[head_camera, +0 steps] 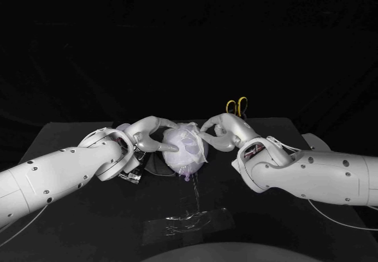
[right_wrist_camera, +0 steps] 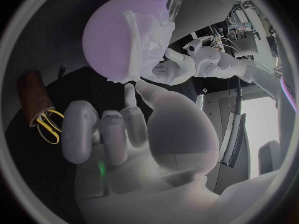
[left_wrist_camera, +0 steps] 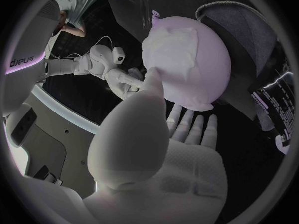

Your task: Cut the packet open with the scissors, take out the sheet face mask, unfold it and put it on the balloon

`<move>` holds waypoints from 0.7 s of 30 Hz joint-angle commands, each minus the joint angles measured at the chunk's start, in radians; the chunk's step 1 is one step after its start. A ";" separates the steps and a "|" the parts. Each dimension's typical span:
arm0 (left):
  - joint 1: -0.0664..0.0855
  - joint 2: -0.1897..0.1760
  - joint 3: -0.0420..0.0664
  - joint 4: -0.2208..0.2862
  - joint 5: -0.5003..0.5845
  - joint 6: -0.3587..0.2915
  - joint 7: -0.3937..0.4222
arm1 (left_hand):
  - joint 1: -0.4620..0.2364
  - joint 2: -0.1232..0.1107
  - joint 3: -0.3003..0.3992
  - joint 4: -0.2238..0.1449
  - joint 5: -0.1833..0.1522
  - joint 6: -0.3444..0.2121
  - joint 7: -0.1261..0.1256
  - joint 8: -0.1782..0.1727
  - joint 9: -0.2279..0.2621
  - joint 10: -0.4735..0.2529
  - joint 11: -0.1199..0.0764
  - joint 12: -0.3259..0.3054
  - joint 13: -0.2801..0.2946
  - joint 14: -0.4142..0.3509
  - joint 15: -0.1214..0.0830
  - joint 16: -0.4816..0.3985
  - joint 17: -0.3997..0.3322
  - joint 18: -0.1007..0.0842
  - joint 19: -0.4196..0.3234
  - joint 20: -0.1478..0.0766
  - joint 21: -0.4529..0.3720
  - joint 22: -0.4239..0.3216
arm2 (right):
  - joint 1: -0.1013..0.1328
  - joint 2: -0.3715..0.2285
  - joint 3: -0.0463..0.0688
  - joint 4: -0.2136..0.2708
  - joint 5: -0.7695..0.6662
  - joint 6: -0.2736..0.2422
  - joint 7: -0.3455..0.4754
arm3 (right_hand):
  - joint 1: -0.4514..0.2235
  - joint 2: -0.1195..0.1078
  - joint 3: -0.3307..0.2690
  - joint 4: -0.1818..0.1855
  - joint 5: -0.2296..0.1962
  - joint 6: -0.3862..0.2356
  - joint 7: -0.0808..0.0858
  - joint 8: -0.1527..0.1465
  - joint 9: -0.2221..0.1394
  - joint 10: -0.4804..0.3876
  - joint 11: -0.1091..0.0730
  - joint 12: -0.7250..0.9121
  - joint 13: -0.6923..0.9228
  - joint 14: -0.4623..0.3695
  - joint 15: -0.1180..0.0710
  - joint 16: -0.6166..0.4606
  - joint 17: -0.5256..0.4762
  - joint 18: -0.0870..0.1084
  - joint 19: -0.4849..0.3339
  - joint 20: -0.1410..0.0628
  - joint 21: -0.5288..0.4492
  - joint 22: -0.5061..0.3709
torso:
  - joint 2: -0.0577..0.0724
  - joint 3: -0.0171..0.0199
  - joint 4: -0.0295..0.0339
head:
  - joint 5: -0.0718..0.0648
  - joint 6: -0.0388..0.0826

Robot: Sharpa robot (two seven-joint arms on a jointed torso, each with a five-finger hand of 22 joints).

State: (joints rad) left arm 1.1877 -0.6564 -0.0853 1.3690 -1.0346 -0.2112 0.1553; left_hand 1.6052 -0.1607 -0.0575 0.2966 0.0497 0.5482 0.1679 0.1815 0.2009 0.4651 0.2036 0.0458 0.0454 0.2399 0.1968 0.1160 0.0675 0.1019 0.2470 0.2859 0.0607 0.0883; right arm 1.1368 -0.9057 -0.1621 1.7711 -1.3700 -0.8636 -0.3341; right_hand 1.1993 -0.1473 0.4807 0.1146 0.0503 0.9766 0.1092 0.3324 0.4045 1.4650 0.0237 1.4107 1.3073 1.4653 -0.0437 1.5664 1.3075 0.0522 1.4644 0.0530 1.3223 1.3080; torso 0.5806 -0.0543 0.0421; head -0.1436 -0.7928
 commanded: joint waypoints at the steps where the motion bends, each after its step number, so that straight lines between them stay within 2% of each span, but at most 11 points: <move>1: 0.000 0.002 0.000 0.001 0.009 0.016 -0.004 | -0.003 0.009 0.006 0.000 0.000 -0.002 0.071 0.002 0.000 -0.006 0.004 -0.002 -0.001 0.007 0.003 -0.001 0.001 0.011 0.010 0.000 0.005 0.001 | 0.000 0.007 0.001 0.004 -0.041 -0.041 0.042 | -0.013 -0.007 -0.010 0.014 0.008 -0.007 0.004 -0.009 -0.006 0.027 0.009 -0.006 0.157 0.105 0.011 0.004 0.263 -0.008 0.027 0.012 -0.002 0.201 | 0.000 0.0001 -0.0005 | -0.001 -0.001; 8: 0.000 0.003 0.000 0.001 0.012 0.016 -0.003 | -0.003 0.009 0.006 0.000 0.000 -0.002 0.071 0.002 0.000 -0.006 0.004 -0.002 -0.001 0.007 0.003 -0.001 0.001 0.011 0.010 0.000 0.005 0.001 | 0.000 0.028 0.002 -0.015 -0.071 -0.029 0.015 | -0.022 -0.017 -0.027 0.029 0.006 -0.007 0.008 -0.019 -0.012 0.022 0.013 -0.013 0.153 0.105 0.015 0.004 0.263 -0.005 0.024 0.018 -0.012 0.199 | 0.001 -0.0004 0.0011 | -0.001 -0.001; 21: 0.000 0.003 0.000 0.002 0.020 0.017 -0.002 | -0.002 0.009 0.007 0.000 0.000 -0.002 0.071 0.002 0.000 -0.006 0.004 -0.002 -0.001 0.007 0.003 -0.001 0.001 0.012 0.010 0.000 0.005 0.001 | 0.001 0.059 0.002 -0.057 -0.089 0.028 -0.040 | -0.030 -0.030 -0.055 0.051 0.003 0.006 0.007 -0.022 -0.017 0.017 0.014 -0.021 0.150 0.105 0.017 0.004 0.263 -0.003 0.021 0.023 -0.020 0.197 | 0.000 -0.0008 0.0009 | 0.002 -0.002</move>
State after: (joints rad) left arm 1.1877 -0.6555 -0.0853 1.3694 -1.0244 -0.2096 0.1552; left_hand 1.6052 -0.1607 -0.0575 0.2966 0.0497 0.5481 0.1679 0.1814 0.2004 0.4650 0.2036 0.0458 0.0454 0.2433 0.2003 0.1160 0.0674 0.1005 0.2470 0.2859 0.0607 0.0881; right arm 1.1375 -0.8495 -0.1607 1.7175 -1.4297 -0.8684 -0.3479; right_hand 1.1721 -0.1747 0.4303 0.1650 0.0542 0.9754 0.1146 0.3131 0.3880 1.4663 0.0324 1.3930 1.3080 1.4680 -0.0337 1.5673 1.3079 0.0523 1.4662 0.0688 1.3049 1.3078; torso 0.5809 -0.0549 0.0429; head -0.1428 -0.7945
